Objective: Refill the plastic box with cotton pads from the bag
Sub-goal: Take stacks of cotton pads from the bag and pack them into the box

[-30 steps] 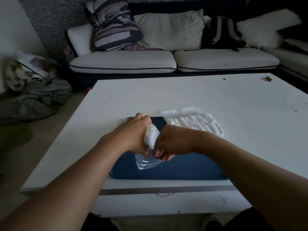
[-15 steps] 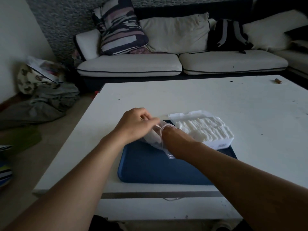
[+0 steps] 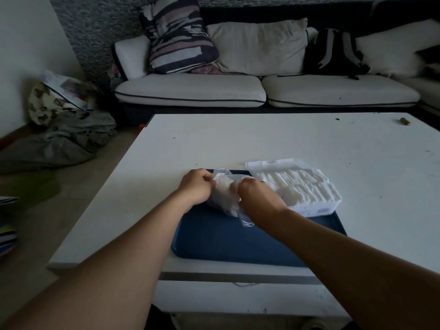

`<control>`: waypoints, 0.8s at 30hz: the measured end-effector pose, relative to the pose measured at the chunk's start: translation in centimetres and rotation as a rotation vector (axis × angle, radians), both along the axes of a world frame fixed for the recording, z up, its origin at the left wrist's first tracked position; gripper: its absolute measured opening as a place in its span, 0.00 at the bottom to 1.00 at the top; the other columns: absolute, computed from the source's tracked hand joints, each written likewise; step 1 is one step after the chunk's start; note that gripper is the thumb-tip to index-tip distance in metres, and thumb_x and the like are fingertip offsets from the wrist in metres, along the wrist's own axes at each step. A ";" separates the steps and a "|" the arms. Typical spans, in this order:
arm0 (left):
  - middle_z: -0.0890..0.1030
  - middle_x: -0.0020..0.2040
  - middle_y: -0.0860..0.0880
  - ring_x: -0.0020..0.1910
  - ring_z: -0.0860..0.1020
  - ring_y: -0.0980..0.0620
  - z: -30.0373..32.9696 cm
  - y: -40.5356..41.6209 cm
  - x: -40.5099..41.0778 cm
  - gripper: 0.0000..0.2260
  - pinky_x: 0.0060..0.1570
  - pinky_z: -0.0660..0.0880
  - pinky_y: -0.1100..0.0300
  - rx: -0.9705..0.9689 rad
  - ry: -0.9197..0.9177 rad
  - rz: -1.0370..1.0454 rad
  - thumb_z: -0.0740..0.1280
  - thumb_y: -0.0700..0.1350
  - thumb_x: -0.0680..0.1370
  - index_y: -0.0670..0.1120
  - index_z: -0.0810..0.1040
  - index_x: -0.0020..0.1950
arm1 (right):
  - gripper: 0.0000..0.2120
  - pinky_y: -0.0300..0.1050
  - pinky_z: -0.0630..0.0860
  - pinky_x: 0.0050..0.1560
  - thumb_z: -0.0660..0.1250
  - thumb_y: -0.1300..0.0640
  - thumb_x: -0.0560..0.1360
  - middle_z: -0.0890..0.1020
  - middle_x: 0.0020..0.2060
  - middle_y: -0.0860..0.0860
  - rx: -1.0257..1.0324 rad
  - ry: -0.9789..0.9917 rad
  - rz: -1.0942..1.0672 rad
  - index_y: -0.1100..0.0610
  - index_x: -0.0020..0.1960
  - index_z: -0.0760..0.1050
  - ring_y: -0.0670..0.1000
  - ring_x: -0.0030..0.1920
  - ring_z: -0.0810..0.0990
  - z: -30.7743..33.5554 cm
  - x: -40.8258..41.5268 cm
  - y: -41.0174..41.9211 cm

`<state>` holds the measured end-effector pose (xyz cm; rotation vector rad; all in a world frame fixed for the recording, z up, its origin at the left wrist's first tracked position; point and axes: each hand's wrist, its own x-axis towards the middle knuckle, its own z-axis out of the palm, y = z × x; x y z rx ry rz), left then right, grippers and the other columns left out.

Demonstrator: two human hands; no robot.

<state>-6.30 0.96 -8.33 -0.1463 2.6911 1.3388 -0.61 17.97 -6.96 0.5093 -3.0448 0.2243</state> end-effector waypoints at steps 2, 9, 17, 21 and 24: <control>0.83 0.56 0.47 0.55 0.81 0.47 -0.1 -0.2 0.0 0.09 0.59 0.79 0.52 0.001 0.025 0.006 0.68 0.42 0.79 0.46 0.82 0.58 | 0.07 0.46 0.77 0.44 0.65 0.67 0.75 0.78 0.42 0.54 -0.005 0.021 -0.015 0.58 0.48 0.79 0.59 0.45 0.80 0.3 0.0 0.1; 0.84 0.52 0.49 0.53 0.82 0.48 0.0 -0.2 0.1 0.06 0.55 0.79 0.54 -0.029 0.049 -0.025 0.68 0.43 0.79 0.48 0.83 0.53 | 0.11 0.45 0.71 0.39 0.67 0.66 0.74 0.76 0.54 0.57 0.031 -0.010 -0.044 0.61 0.56 0.79 0.61 0.49 0.83 0.8 0.7 0.0; 0.82 0.50 0.49 0.50 0.79 0.49 0.5 -0.4 0.2 0.05 0.48 0.73 0.59 -0.148 0.088 -0.066 0.67 0.43 0.80 0.46 0.82 0.52 | 0.12 0.45 0.77 0.40 0.72 0.57 0.69 0.79 0.45 0.49 -0.085 -0.111 0.021 0.52 0.50 0.74 0.54 0.42 0.79 2.9 1.5 0.8; 0.83 0.48 0.52 0.46 0.78 0.52 1.3 -0.1 0.1 0.08 0.39 0.73 0.61 -0.171 0.016 -0.109 0.62 0.45 0.76 0.48 0.81 0.45 | 0.17 0.35 0.77 0.32 0.76 0.58 0.69 0.84 0.46 0.47 -0.431 -0.151 -0.032 0.51 0.56 0.77 0.46 0.39 0.81 7.6 1.9 3.8; 0.78 0.43 0.50 0.42 0.75 0.51 3.8 0.9 0.9 0.11 0.39 0.69 0.57 -0.109 0.154 -0.014 0.60 0.50 0.77 0.44 0.76 0.45 | 0.08 0.32 0.71 0.28 0.75 0.60 0.73 0.83 0.38 0.44 -0.821 -0.230 -0.074 0.53 0.52 0.82 0.41 0.31 0.77 9.6 2.7 6.5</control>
